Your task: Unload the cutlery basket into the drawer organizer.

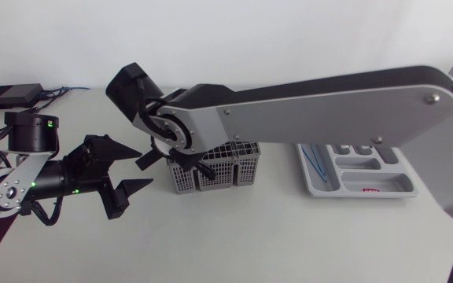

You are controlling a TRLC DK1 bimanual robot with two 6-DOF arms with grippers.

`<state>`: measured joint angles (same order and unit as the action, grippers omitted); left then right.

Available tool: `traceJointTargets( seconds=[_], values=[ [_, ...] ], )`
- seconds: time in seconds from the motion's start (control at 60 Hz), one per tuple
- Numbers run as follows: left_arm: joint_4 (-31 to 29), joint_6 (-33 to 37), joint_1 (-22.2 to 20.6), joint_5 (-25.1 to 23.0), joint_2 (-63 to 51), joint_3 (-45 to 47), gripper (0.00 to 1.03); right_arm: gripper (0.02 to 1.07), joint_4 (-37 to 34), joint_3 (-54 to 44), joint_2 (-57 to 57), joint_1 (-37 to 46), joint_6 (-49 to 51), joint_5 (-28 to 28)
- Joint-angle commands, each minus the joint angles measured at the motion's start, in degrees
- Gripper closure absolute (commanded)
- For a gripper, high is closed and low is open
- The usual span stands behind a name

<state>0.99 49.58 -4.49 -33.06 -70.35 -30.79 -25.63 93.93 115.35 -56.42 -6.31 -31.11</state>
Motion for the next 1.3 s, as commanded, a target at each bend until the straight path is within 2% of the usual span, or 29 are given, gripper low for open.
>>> traceJointTargets(
  seconds=[0.0,0.483,0.75,1.05,1.283],
  values=[
    [0.2,1.3,0.4,-1.0,-0.8,0.8,0.06,0.99,0.6,-2.0,-2.7,-0.3,0.8,0.2],
    [0.4,0.9,0.0,-1.0,-0.8,0.3,0.06,0.99,4.2,-4.5,-7.6,-0.6,3.8,-0.4],
    [0.0,0.3,-0.2,-1.0,-0.8,-0.8,0.06,0.99,9.6,-8.1,-10.4,-1.1,7.3,-0.6],
    [-5.1,0.3,0.4,-1.8,-0.1,-4.1,0.06,0.99,16.6,-11.6,-14.8,-1.4,13.1,-0.9],
    [-8.6,0.3,1.2,-2.7,0.6,-6.8,0.06,0.99,18.0,-12.1,-17.9,-1.7,15.8,-0.9]
  ],
)
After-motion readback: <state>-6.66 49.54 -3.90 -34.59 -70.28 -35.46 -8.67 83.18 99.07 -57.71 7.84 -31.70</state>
